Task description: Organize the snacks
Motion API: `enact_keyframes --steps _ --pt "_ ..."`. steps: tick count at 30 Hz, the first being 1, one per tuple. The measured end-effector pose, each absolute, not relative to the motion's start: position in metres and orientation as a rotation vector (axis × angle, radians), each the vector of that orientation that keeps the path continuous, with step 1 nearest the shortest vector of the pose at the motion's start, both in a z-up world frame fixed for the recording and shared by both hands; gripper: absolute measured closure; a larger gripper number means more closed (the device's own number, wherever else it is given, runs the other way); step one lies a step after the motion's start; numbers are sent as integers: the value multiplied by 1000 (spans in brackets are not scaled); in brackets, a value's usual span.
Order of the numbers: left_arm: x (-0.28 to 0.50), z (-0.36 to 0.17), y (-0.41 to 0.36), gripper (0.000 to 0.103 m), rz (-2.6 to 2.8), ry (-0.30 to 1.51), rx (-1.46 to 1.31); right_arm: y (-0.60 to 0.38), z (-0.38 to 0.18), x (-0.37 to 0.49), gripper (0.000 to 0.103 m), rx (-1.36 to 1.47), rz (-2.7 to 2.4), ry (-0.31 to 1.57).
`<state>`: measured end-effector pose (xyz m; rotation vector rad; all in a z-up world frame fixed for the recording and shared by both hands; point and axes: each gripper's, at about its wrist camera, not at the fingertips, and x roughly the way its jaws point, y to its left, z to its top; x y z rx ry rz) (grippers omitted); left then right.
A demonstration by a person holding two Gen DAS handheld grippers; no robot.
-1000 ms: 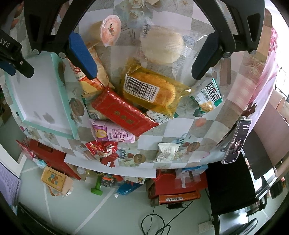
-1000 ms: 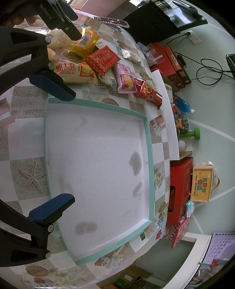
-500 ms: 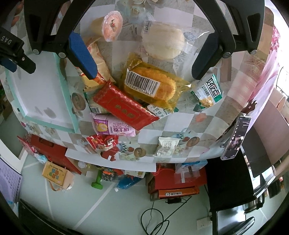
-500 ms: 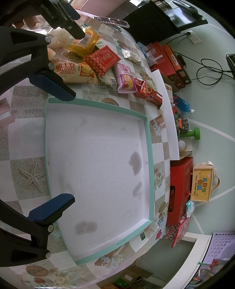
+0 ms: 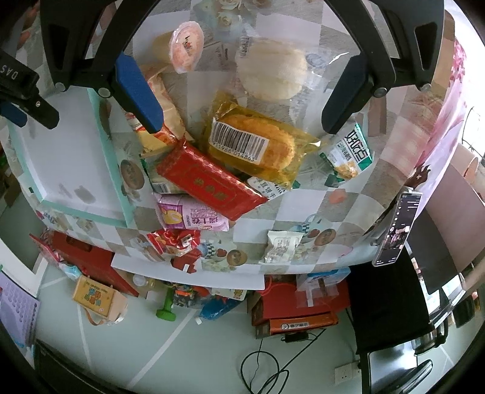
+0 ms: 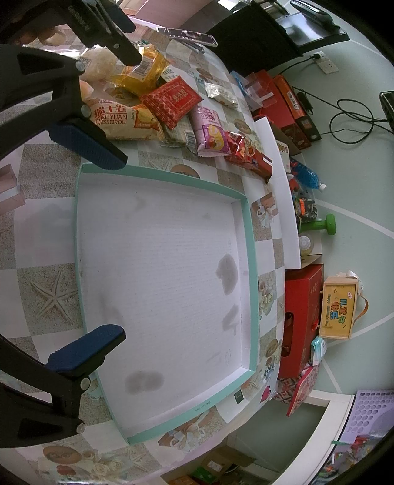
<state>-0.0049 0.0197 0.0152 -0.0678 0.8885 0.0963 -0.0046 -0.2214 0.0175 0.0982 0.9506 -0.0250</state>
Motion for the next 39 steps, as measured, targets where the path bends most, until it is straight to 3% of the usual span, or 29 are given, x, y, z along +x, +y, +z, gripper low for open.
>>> enact_keyframes --steps 21,28,39 --pt "-28 10 87 3 177 1024 -214 -106 6 -20 1 95 280 1029" --pt "-24 -9 83 6 112 1103 -275 -95 -18 -19 12 71 263 1116" --pt "-7 -31 68 18 69 1191 -252 -85 -33 -19 43 55 310 1151"
